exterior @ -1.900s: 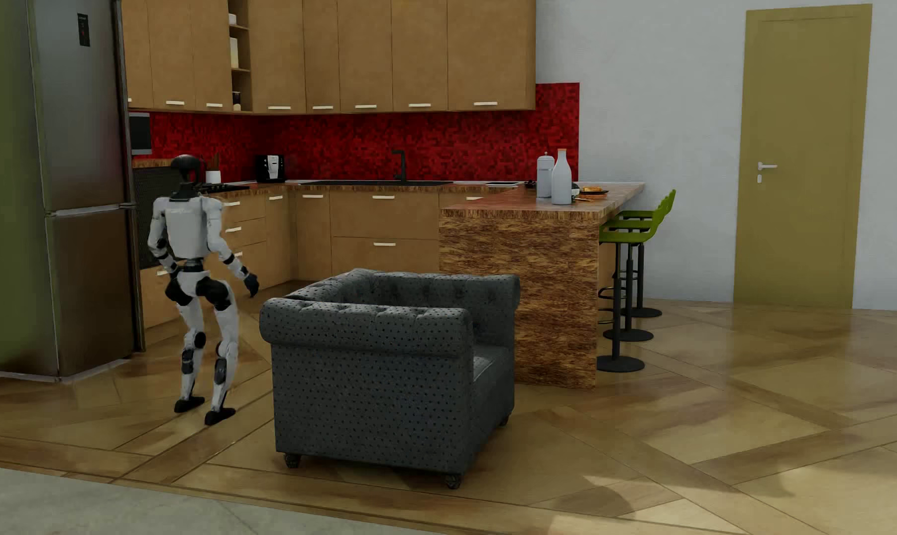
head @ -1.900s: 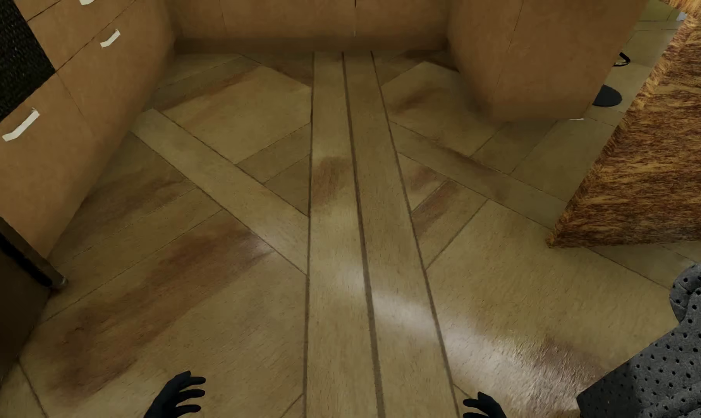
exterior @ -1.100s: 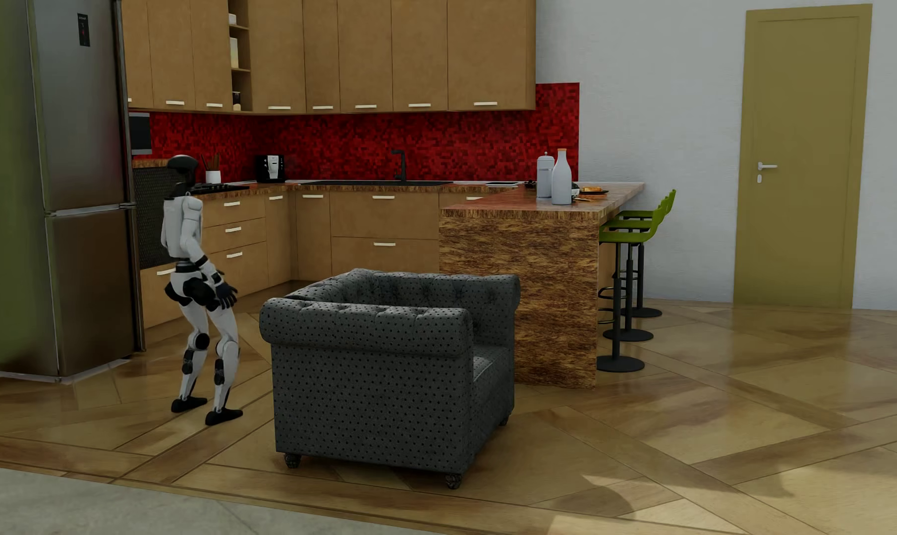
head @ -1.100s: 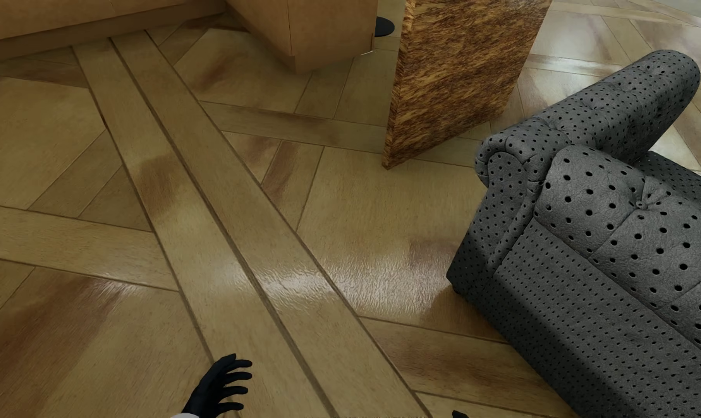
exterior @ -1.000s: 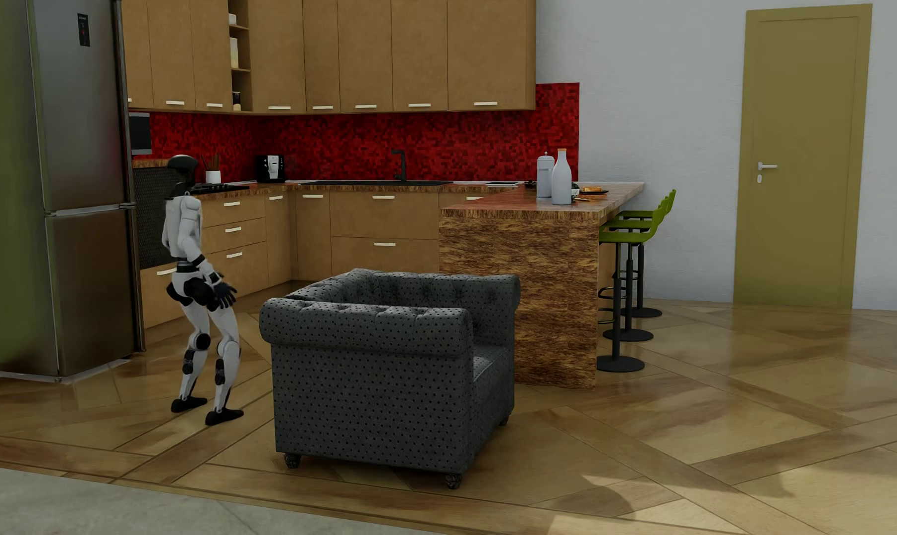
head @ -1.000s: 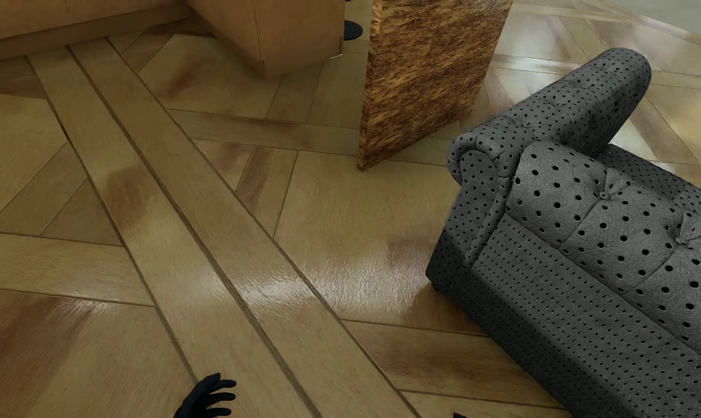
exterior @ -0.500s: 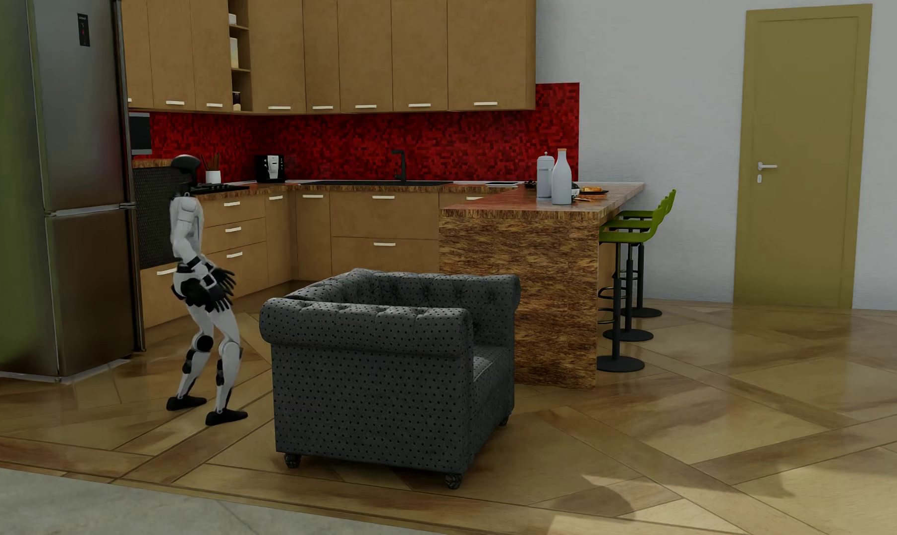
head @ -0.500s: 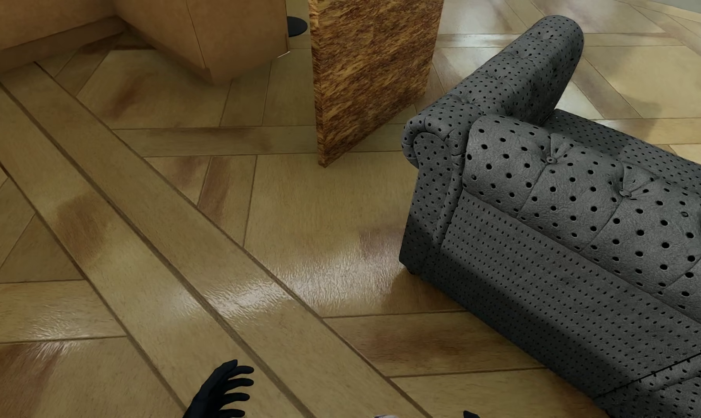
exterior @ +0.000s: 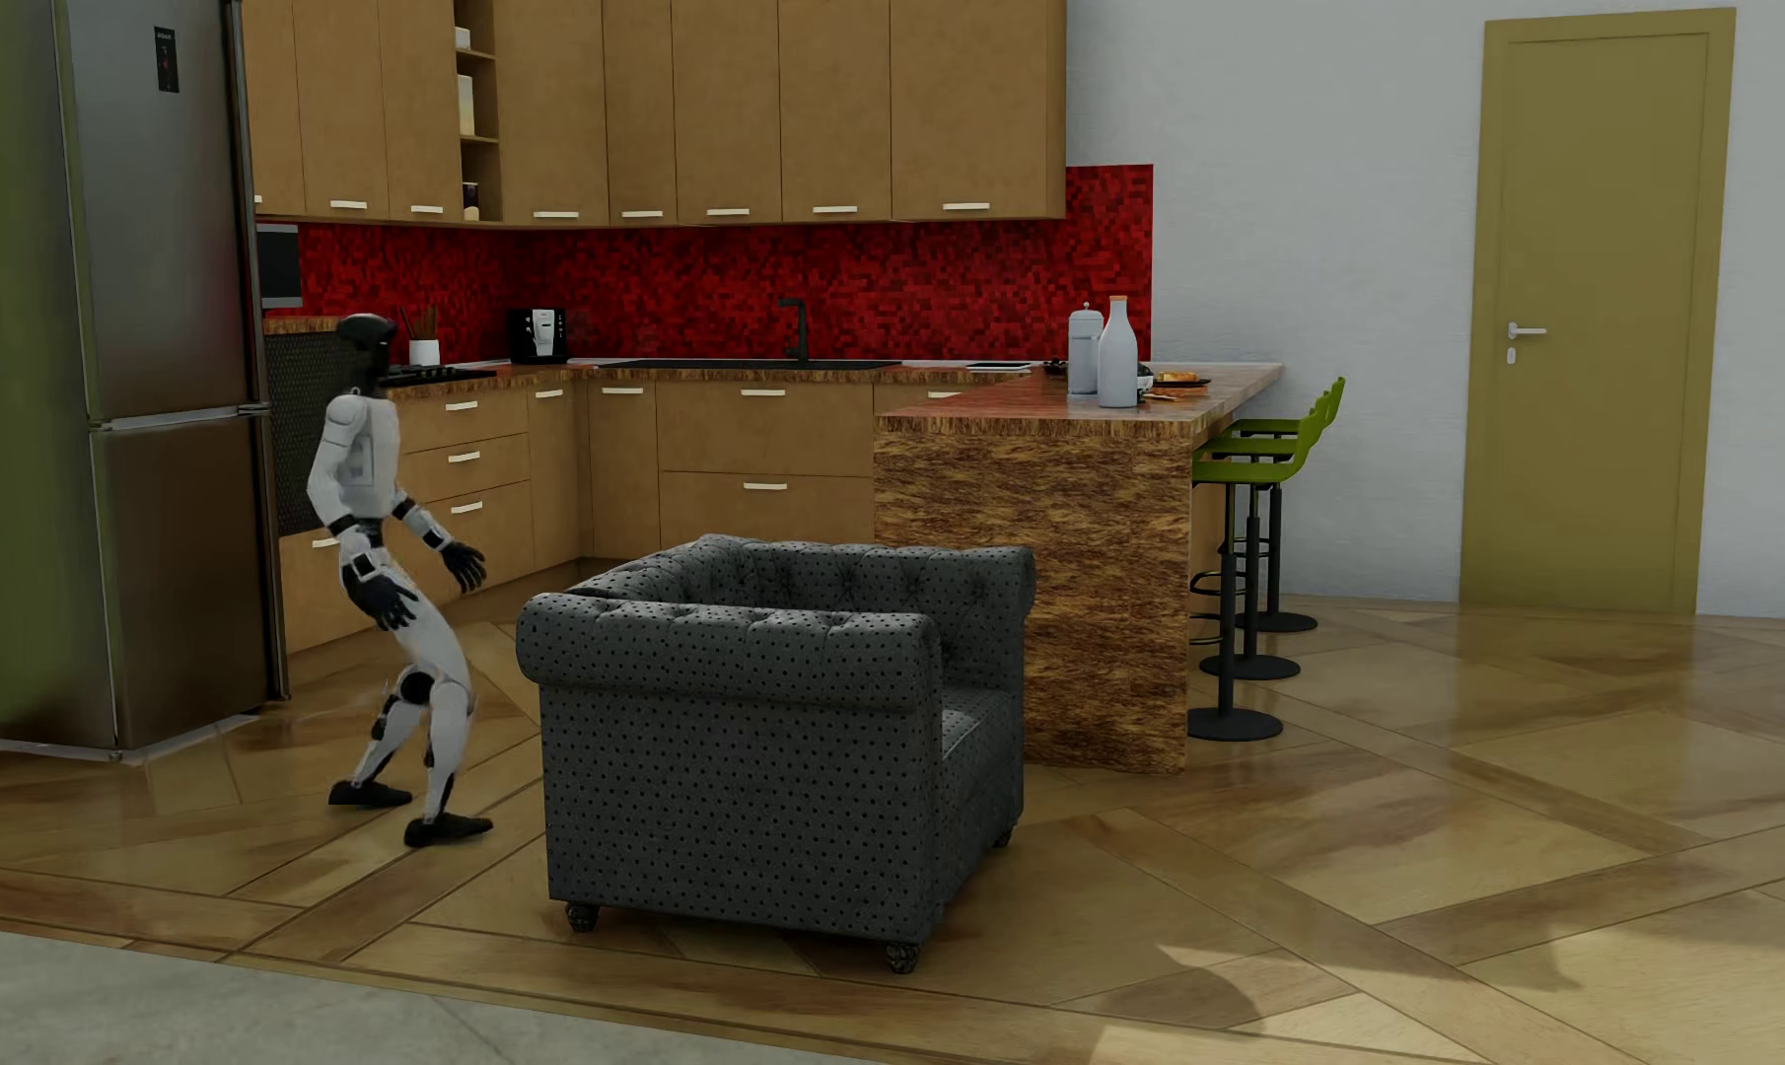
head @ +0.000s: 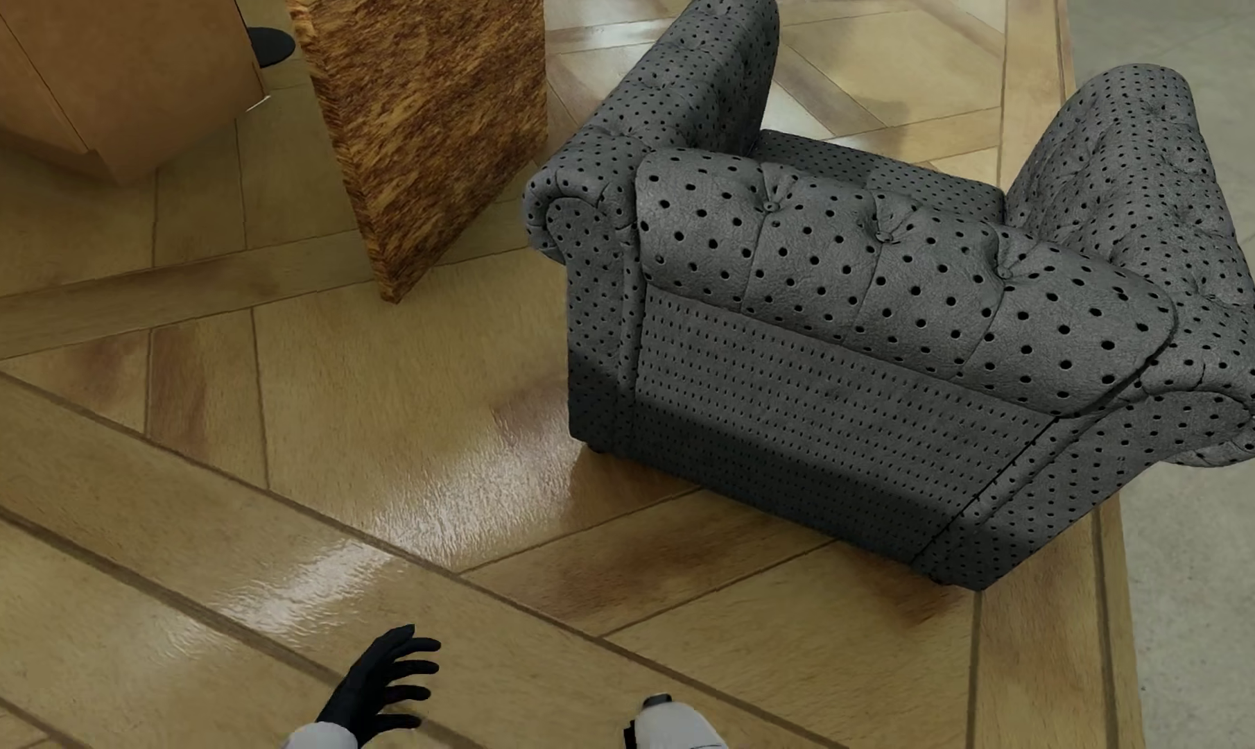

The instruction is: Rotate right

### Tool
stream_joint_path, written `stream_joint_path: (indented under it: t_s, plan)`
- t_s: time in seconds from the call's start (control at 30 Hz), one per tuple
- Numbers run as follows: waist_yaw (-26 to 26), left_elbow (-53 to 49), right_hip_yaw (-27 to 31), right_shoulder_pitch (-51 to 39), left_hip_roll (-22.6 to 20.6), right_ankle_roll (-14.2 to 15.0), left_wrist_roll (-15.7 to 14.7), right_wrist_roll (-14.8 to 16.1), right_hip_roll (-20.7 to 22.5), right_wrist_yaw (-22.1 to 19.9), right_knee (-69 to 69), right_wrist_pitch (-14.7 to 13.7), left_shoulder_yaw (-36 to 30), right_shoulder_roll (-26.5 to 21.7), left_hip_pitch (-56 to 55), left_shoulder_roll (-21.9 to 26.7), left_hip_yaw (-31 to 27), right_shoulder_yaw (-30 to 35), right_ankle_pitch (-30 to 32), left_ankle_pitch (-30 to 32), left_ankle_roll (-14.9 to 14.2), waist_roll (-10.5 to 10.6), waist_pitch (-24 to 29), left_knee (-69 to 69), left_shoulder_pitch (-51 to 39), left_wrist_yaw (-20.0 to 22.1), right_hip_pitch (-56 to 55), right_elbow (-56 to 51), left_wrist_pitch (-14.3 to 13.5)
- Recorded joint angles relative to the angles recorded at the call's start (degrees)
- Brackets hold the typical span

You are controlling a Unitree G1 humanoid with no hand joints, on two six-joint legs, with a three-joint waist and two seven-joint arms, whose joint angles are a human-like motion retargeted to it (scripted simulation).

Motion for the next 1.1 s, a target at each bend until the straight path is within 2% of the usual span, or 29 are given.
stream_joint_path:
  t_s: [0.03,0.07,0.1,0.13,0.17,0.2,0.23,0.27,0.3,0.33,0.37,0.4,0.47,0.5,0.57,0.6,0.63,0.67,0.7,0.73,0.77,0.8,0.87,0.97,1.07,1.1]
  plan:
    - [2.06,-0.62,1.5,-0.22,-0.96,0.51,-0.05,0.26,1.06,1.21,-2.31,-0.3,-0.2,-1.84,-4.77,-0.33,-2.58,-0.07,8.4,3.97,-0.08,0.31,0.0,8.43,-0.6,0.73,-0.06,1.6,-0.77]
    - [3.55,0.33,2.68,0.63,-2.43,0.21,0.62,1.57,2.97,1.94,-5.21,-0.58,0.32,-1.9,-7.65,-1.32,-5.46,-0.58,10.97,4.92,0.64,2.39,-0.78,9.79,0.31,1.21,-0.55,0.83,-2.07]
    - [1.55,2.28,2.59,2.6,-2.41,0.54,1.49,2.96,4.35,0.55,-5.74,-1.73,1.16,0.92,-4.71,-0.45,-6.77,-3.01,7.8,-0.2,0.58,4.21,-0.86,-1.7,2.55,1.02,-0.37,-1.89,-3.3]
    - [-1.31,5.37,1.36,1.09,-1.78,-3.31,1.83,3.67,3.81,-2.06,-1.15,-3.31,2.2,1.75,-1.54,1.12,-4.7,-1.75,1.01,-0.8,-2.86,3.13,0.03,-5.08,3.6,0.81,0.12,-1.55,-3.57]
    - [-1.78,4.14,-0.97,0.78,-1.49,-7.01,1.45,3.24,2.38,-3.23,7.36,-4.35,2.02,1.29,-1.2,1.47,-3.22,-1.26,-4.19,-1.54,-4.02,2.26,-0.08,-4.22,2.97,0.86,-0.21,-1.93,-1.58]
    - [-0.71,2.98,-1.67,0.71,-1.59,-7.47,0.83,1.9,1.19,-2.93,11.77,-4.64,1.28,0.21,-1.64,1.07,-2.07,-1.59,-8.06,-2.49,-1.05,1.3,-1.2,-2.99,2.03,1.13,1.76,-1.5,-0.74]
    - [1.35,3.09,-0.82,0.37,-2.12,-1.39,0.12,0.61,-0.27,-2.0,8.74,-4.53,0.47,-1.61,-3.0,-0.17,-1.08,-0.74,-9.15,-2.94,0.24,0.04,-2.02,0.47,0.54,1.77,5.78,-0.77,-1.05]
    - [3.52,1.67,0.9,-1.67,-1.38,-1.2,-0.73,-0.11,1.35,-1.07,8.67,-3.68,-0.96,-1.53,-5.56,-1.51,-1.18,-0.97,-7.89,0.13,-0.81,0.41,-1.45,6.12,1.3,2.81,5.38,-0.61,-2.27]
    - [3.73,1.07,1.56,-1.57,-1.8,-1.21,-1.12,-0.41,2.1,-0.1,6.65,-3.49,-0.39,-1.24,-6.82,-2.91,-2.78,-0.86,-6.67,3.88,-1.77,1.49,-1.06,8.27,2.48,3.66,6.19,-1.44,-2.7]
    - [3.56,1.01,2.08,-1.28,-2.07,-1.24,-1.32,-0.41,3.13,0.89,3.86,-3.52,0.16,-0.46,-6.69,-2.16,-4.33,-1.55,-5.03,4.82,-2.43,3.06,-1.08,6.29,3.62,4.16,6.95,-1.31,-2.85]
    - [2.62,0.94,2.58,-0.29,-2.23,-1.17,-1.06,0.06,4.03,1.45,1.29,-3.45,1.96,0.69,-3.79,-0.97,-5.41,-1.27,-3.6,1.46,-2.9,4.81,-1.17,-4.03,4.79,4.32,7.56,-2.45,-2.67]
    - [0.45,2.83,3.19,-1.27,-2.05,-1.09,-1.07,1.0,4.13,2.13,0.07,-2.97,3.34,1.24,-1.8,0.09,-4.48,-1.05,-2.85,1.18,-1.04,5.23,-0.62,-7.72,5.43,4.74,8.0,-2.65,-3.46]
    - [0.48,1.17,3.9,-2.65,-1.63,-0.96,-1.87,2.32,4.01,3.17,0.16,-2.55,2.4,0.11,-0.81,-0.2,-2.75,-2.69,-2.52,1.19,-1.19,5.22,0.69,-8.43,5.59,5.78,7.73,-1.19,-3.62]
    - [0.54,0.21,4.12,-2.5,-1.2,-1.13,-2.43,1.56,4.49,2.75,0.03,-2.06,1.59,0.16,-1.05,-1.38,-2.63,-2.64,-2.29,1.6,-1.41,5.1,1.35,-7.44,5.54,6.01,7.86,-1.4,-3.57]
    - [1.54,-1.32,5.62,-1.31,-1.12,-1.25,-3.04,-0.65,5.28,1.02,-1.34,-1.64,-0.02,0.67,-5.84,-1.7,-3.09,-1.5,-0.81,9.3,-1.03,3.98,3.12,2.2,1.54,5.4,8.62,-0.12,-1.21]
    - [1.18,-0.42,6.49,-0.67,-1.76,-1.14,-2.83,-0.98,5.67,0.23,-2.97,-1.44,0.3,-0.21,-6.7,-1.61,-4.03,-1.33,0.29,11.24,-0.16,4.12,2.69,2.42,1.22,4.72,9.0,-0.45,-2.19]
    - [0.33,0.69,6.96,-0.53,-2.62,-0.98,-2.36,-1.29,6.13,-0.54,-4.96,-1.19,1.4,-0.04,-6.3,-1.61,-4.94,-2.41,1.45,9.25,0.95,4.83,1.88,-0.84,1.84,3.92,9.46,-0.41,-3.7]
    - [-0.89,2.21,7.04,-0.54,-2.12,-1.04,-1.87,-1.59,7.48,-1.35,-5.71,-0.79,2.36,1.25,-3.57,-0.38,-5.55,-3.08,2.0,5.62,2.79,6.09,0.81,-10.47,3.5,3.1,9.11,-2.21,-5.89]
    - [-1.69,2.04,5.71,-1.74,-1.8,-0.8,-1.79,-1.32,6.02,-1.18,-5.13,-0.93,2.66,0.78,-3.07,1.58,-4.6,-0.61,2.19,5.85,-1.88,5.06,0.15,-11.01,4.11,2.48,8.31,-1.13,-5.91]
    - [-1.35,1.42,4.29,-2.45,-1.28,-0.53,-1.76,-0.88,5.05,-0.21,-5.79,-1.04,2.14,-0.19,-2.98,0.69,-4.16,-1.42,2.88,5.39,-4.04,5.0,0.01,-10.33,3.04,2.18,8.47,0.07,-4.91]
    - [-1.99,0.33,4.01,-3.24,-1.06,-0.44,-1.99,-0.28,4.53,0.52,-6.17,-0.39,1.19,0.8,-1.94,0.01,-3.24,-1.42,3.27,5.55,-3.23,4.08,-0.29,-11.02,4.4,1.94,8.83,-1.0,-5.08]
    - [-1.48,1.15,3.42,-2.97,-0.73,-0.41,-2.45,0.24,4.12,1.33,-5.53,-0.14,0.59,1.86,-1.66,-1.07,-2.47,-0.87,3.22,5.26,-0.47,3.22,-0.83,-10.75,4.19,1.43,8.4,-0.98,-4.74]
    - [-1.15,-0.41,3.6,-2.75,0.01,-0.3,-3.32,0.52,4.55,3.41,-6.43,0.6,-0.22,0.9,-1.57,-1.55,-1.83,-1.29,4.11,5.21,-0.69,2.58,-1.2,-10.64,4.12,-0.28,8.48,-0.52,-2.73]
    - [-3.38,-1.32,3.15,-0.92,1.18,0.12,-3.48,-0.22,4.26,2.67,-8.17,1.13,0.29,1.14,-1.39,-0.54,-0.31,-2.33,6.29,4.97,-0.68,2.22,-1.23,-10.48,5.73,-1.61,7.99,-0.7,-1.8]
    - [-6.14,1.7,2.12,0.12,1.88,0.05,-2.03,-0.52,4.05,0.86,-11.36,4.07,0.13,0.55,-0.42,0.09,0.69,-2.86,5.37,5.43,-0.24,3.19,-1.64,-12.55,4.76,-2.64,8.0,-1.39,-3.02]
    - [-4.72,2.01,0.82,1.04,1.82,-3.69,-1.21,-1.08,2.93,0.4,-9.18,5.09,0.69,0.75,0.89,0.45,1.38,-2.43,0.58,5.79,-0.23,2.29,-1.14,-13.56,2.45,-3.28,8.02,-1.58,-2.97]
